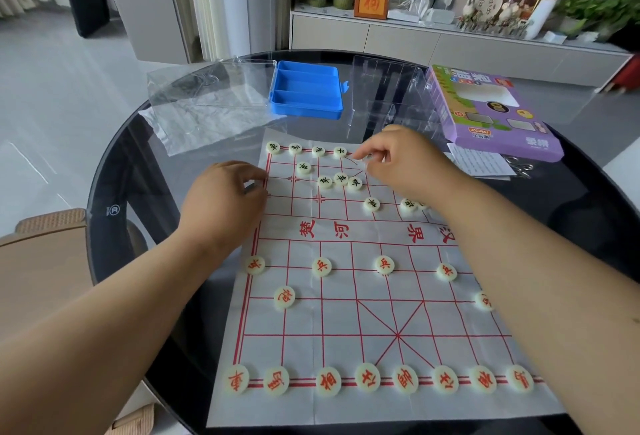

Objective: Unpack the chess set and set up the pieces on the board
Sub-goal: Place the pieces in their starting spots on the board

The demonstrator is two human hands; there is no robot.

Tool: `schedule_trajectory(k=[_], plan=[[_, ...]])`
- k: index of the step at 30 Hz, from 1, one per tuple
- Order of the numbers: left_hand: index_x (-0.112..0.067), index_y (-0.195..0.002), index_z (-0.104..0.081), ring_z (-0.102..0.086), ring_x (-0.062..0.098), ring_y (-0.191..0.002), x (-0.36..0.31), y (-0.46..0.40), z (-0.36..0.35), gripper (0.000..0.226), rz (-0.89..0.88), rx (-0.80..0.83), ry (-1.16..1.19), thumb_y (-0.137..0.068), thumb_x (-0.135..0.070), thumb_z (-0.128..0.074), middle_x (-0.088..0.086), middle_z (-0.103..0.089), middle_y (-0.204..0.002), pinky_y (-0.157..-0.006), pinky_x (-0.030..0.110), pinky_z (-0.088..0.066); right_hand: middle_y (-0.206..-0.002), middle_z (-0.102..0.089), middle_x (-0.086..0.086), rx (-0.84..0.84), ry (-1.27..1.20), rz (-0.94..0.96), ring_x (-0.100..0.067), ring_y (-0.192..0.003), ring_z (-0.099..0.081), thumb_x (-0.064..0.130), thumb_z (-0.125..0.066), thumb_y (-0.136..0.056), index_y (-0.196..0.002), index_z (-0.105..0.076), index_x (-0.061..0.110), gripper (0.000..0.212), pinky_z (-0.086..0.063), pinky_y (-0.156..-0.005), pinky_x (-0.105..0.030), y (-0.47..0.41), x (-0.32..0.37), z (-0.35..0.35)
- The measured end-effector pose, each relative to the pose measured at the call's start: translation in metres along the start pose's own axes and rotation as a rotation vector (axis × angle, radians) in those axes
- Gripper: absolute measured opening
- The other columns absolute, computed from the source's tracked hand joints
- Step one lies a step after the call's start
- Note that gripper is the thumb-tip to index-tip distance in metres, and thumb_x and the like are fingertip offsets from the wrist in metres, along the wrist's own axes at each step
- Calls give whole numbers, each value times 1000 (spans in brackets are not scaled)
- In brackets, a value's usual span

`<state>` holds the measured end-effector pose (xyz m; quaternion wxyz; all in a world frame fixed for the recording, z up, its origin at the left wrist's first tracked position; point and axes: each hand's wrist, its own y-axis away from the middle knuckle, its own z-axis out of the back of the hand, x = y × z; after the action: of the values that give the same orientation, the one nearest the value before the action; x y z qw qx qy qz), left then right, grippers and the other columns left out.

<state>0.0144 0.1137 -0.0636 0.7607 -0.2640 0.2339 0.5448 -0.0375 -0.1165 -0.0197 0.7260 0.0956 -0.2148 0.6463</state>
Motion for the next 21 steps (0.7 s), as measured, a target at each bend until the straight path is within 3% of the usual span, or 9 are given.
schedule_trajectory(k=[4, 7, 10, 15, 19, 21], plan=[[-25, -118, -65, -52, 12, -100, 0, 0, 0, 31, -19, -12, 4, -92, -19, -48, -6, -57, -128, -81, 24, -45, -92, -51, 5, -28, 10, -52, -13, -82, -50, 13, -54, -91, -104, -72, 21, 24, -36, -64, -18, -8, -1, 5], [-25, -118, -65, -52, 12, -101, 1, -1, -1, 31, -27, -11, -1, -92, -20, -48, -6, -56, -129, -79, 23, -45, -80, -51, 15, 8, 10, -74, -9, -75, -51, 15, -60, -89, -100, -73, 20, 18, -36, -61, -15, -7, -8, 8], [-27, -119, -64, -49, 8, -96, 2, -1, -2, 31, -16, -7, 9, -93, -21, -48, -6, -55, -130, -75, 21, -44, -76, -57, 13, 76, 14, -101, -5, -66, -51, 15, -66, -84, -92, -74, 20, 12, -39, -58, -17, 0, -13, 12], [-28, -118, -64, -51, 11, -102, 3, -2, -3, 31, -15, -9, 10, -92, -22, -48, -7, -55, -130, -79, 23, -45, -77, -59, 13, 157, 25, -144, -4, -66, -51, 20, -70, -83, -86, -72, 23, 5, -38, -57, -15, 11, -20, 27], [-27, -118, -64, -53, 14, -106, 2, -2, -2, 31, -23, -6, -3, -92, -22, -49, -6, -55, -130, -81, 24, -45, -81, -61, 1, 233, 64, -164, -12, -73, -54, 19, -75, -78, -85, -73, 25, 10, -44, -66, -26, 20, -29, 43], [-27, -118, -65, -54, 16, -108, 2, -2, -2, 30, -20, -6, -2, -92, -22, -49, -6, -55, -131, -81, 24, -46, -80, -59, -1, 309, 77, -155, -11, -70, -51, 20, -79, -74, -87, -71, 26, 16, -42, -64, -25, 25, -31, 46]])
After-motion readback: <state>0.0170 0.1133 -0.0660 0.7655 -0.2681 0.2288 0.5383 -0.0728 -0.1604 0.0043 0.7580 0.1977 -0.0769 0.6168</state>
